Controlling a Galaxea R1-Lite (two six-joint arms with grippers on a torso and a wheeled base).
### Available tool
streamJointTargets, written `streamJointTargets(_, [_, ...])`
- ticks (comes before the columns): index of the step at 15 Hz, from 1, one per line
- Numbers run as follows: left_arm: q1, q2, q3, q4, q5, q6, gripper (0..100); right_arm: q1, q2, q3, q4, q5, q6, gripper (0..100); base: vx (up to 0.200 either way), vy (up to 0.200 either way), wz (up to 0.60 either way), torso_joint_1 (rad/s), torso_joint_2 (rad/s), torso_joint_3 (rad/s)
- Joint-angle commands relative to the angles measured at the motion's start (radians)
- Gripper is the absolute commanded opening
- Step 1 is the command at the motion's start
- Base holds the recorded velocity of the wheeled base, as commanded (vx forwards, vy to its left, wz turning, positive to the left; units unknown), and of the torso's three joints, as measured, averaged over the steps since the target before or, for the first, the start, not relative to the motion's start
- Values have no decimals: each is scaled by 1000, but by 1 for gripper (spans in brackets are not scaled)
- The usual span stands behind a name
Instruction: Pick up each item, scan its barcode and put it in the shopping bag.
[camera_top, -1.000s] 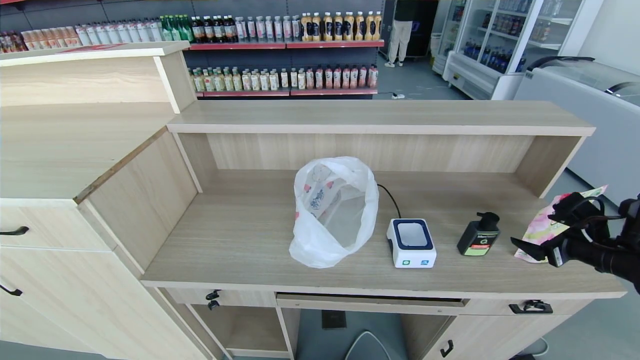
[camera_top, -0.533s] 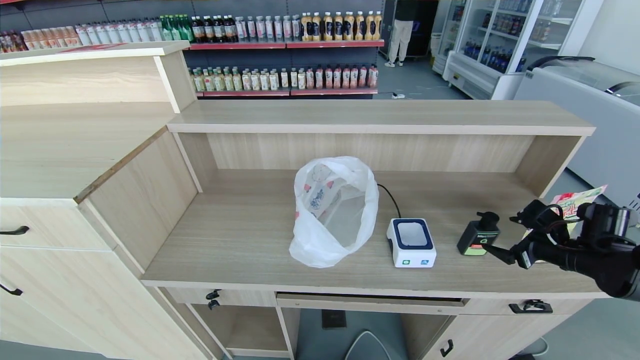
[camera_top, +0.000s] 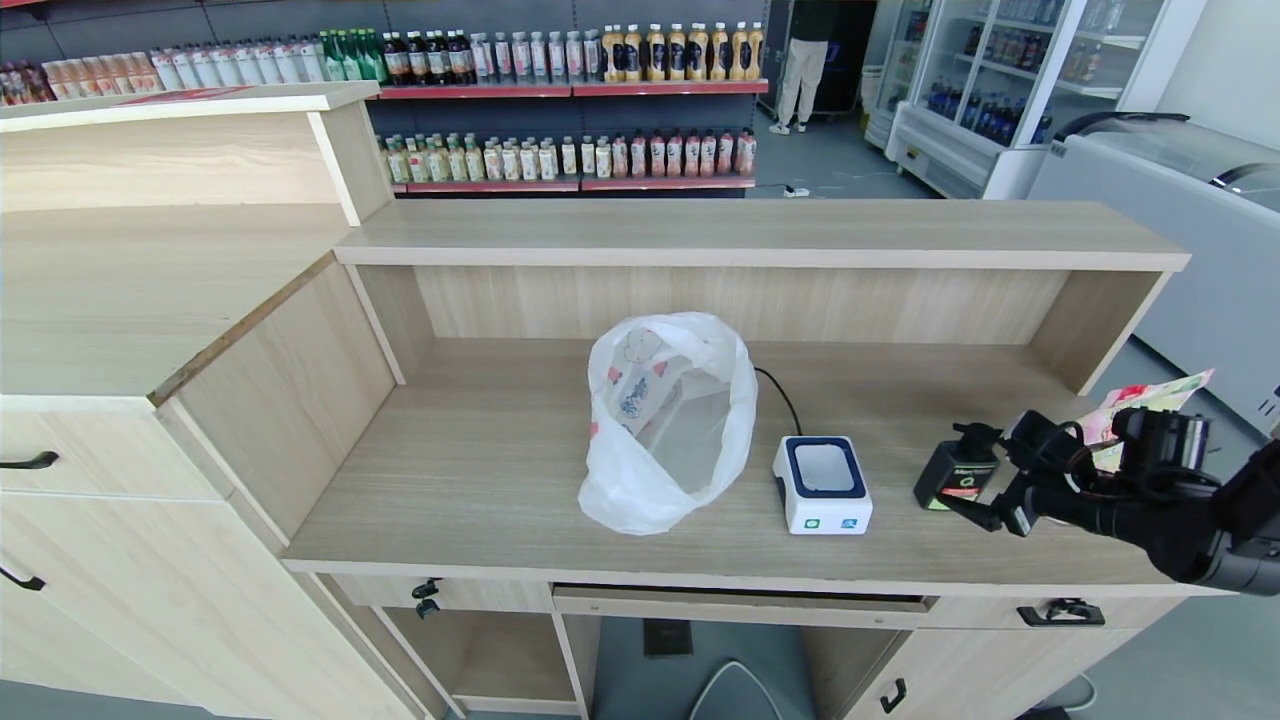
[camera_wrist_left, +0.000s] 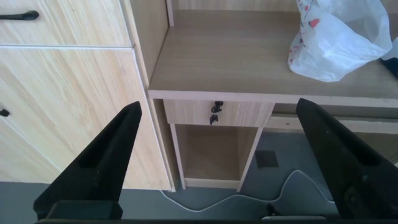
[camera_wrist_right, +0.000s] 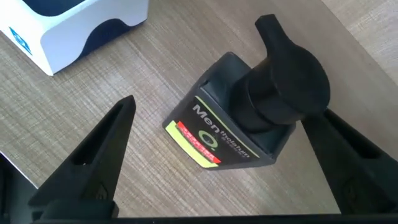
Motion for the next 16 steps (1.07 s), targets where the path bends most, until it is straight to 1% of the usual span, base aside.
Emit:
streamJointTargets(1, [0, 0, 0, 0, 0, 0, 100, 8, 42, -37, 0, 6, -2, 100, 0, 0, 0, 0, 0, 0])
streamJointTargets(3, [2, 0, 0, 0, 0, 0, 100, 20, 73, -89, 3, 6, -2, 100, 0, 0, 0, 0, 0, 0])
streamJointTargets(5, [0, 0, 0, 0, 0, 0, 100, 29, 93, -113, 8, 6, -2, 100, 0, 0, 0, 0, 0, 0])
streamJointTargets(14, [0, 0, 0, 0, 0, 0, 100, 63, 144, -130, 8, 1, -20, 100, 0, 0, 0, 0, 0, 0])
streamJointTargets(15, [0, 0, 0, 0, 0, 0, 100, 66, 144, -130, 8, 1, -20, 0, 0, 0, 0, 0, 0, 0])
streamJointTargets(16, [0, 0, 0, 0, 0, 0, 100, 69, 144, -130, 6, 3, -20, 0, 0, 0, 0, 0, 0, 0])
